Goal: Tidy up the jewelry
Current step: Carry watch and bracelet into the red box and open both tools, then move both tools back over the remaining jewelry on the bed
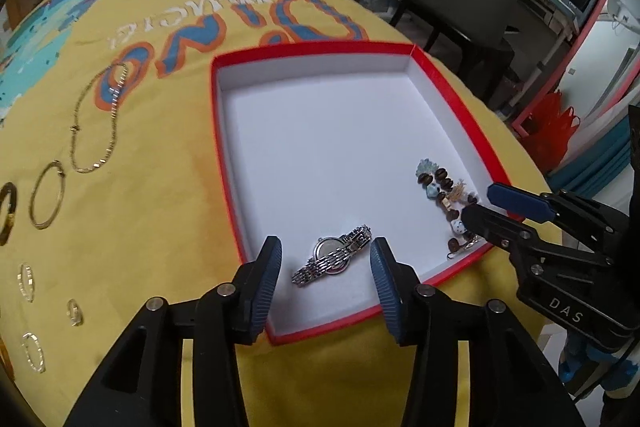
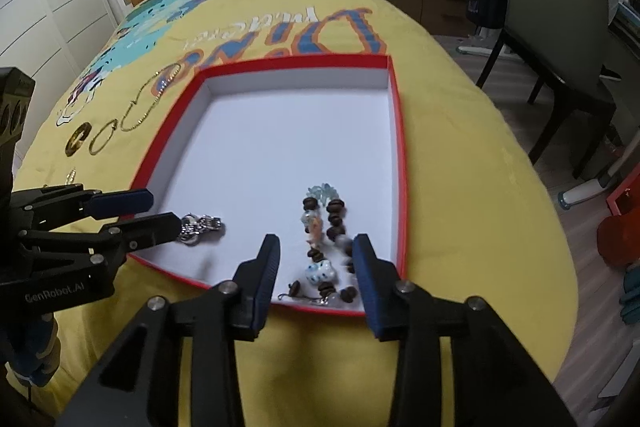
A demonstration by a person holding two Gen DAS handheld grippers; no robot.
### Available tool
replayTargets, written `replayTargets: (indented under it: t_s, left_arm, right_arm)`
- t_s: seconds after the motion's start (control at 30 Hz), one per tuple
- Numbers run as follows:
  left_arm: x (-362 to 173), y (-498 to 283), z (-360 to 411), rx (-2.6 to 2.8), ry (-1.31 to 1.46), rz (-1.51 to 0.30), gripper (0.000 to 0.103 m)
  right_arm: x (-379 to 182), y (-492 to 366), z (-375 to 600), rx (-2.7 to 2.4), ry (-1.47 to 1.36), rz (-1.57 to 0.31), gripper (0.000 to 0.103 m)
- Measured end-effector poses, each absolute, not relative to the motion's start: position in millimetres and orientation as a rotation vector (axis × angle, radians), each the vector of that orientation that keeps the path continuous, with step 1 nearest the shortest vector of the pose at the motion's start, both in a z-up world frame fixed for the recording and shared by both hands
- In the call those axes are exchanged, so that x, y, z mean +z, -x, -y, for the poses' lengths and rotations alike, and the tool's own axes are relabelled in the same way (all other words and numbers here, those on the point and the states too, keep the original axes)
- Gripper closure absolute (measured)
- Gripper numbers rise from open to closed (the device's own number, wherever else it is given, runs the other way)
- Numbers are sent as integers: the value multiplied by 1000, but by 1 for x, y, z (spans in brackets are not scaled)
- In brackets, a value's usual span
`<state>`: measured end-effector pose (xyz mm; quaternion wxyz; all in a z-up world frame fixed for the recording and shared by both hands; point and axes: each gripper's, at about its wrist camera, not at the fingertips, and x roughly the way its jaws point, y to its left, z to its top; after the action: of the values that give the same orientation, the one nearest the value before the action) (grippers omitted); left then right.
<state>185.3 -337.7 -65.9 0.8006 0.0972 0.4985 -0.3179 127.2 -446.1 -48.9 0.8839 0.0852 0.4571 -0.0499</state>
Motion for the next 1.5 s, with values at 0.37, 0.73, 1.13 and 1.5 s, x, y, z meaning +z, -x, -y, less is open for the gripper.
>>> replayTargets:
  t_s: [0.37,0.73,1.13,1.5]
  left_arm:
    - [-23,-152,273,-545,-207,-977,55]
    - [12,-87,191,-413,-251,-896,38]
    - [43,-49,119,-332,-177,-792,23]
    - [4,-65,28,-184,-59,-907,19]
  right_arm:
    - [2,-92,414,-94,-183,-858,67]
    - [30,-47,350,-33,-196,-809,67]
    - [64,-18,278,42,-117,-759,67]
    - [56,-37,249,110,-94,-786,67]
